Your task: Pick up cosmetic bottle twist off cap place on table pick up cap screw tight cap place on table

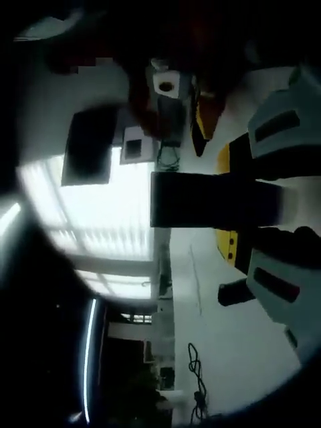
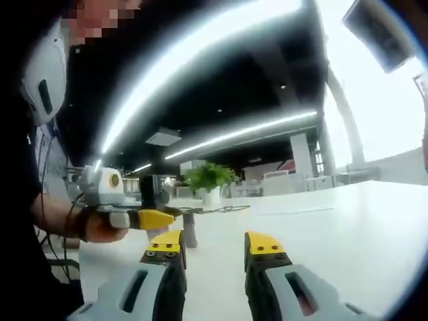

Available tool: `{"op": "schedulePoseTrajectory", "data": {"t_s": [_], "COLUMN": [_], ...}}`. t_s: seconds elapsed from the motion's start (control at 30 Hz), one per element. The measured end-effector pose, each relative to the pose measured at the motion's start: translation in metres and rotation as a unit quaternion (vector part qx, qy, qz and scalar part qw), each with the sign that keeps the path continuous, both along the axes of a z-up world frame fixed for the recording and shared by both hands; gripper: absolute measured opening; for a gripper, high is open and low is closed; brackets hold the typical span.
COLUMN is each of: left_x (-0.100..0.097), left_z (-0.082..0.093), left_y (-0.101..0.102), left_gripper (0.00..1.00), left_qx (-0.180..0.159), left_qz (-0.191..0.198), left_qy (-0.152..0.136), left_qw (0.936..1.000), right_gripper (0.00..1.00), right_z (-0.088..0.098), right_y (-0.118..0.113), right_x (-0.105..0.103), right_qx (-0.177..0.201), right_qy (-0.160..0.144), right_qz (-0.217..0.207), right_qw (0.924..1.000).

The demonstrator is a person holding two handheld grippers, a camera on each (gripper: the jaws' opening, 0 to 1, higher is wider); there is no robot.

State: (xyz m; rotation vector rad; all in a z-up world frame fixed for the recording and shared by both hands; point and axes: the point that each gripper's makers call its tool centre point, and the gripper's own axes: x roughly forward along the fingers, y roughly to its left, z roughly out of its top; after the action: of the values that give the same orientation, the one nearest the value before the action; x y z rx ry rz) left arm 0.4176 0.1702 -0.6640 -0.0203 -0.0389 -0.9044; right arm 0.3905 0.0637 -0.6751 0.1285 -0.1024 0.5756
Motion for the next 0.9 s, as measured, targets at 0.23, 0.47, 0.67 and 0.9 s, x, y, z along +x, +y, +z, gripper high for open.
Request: {"op": "schedulePoseTrajectory", "data": {"t_s": [0.23, 0.47, 0.67, 0.9], "left_x": [-0.015, -0.031, -0.042, -0.046], "left_z": [-0.013, -0.02, -0.023, -0.026], "left_y": [0.01, 0.017, 0.015, 0.013], "left_gripper": [0.16, 0.16, 0.16, 0.16], "left_qx": [-0.007, -0.006, -0.011, -0.008], "left_qz": [-0.015, -0.025, -0.04, -0.049], "left_qy": [0.019, 0.02, 0.021, 0.017], "left_qw": [0.9997, 0.9995, 0.9989, 0.9986], "right_gripper": [0.27, 0.27, 0.27, 0.27], "right_z": [-0.002, -0.004, -0.006, -0.008], "right_y": [0.002, 0.002, 0.003, 0.003], "right_x": [0.0, 0.001, 0.002, 0.002], "right_qx": [-0.011, -0.017, -0.023, -0.029], "right_qy": [0.002, 0.003, 0.006, 0.008], "right_qz": [0.0, -0.004, -0.005, -0.009], "right_qw": [0.9999, 0.9998, 0.9997, 0.9995]}}
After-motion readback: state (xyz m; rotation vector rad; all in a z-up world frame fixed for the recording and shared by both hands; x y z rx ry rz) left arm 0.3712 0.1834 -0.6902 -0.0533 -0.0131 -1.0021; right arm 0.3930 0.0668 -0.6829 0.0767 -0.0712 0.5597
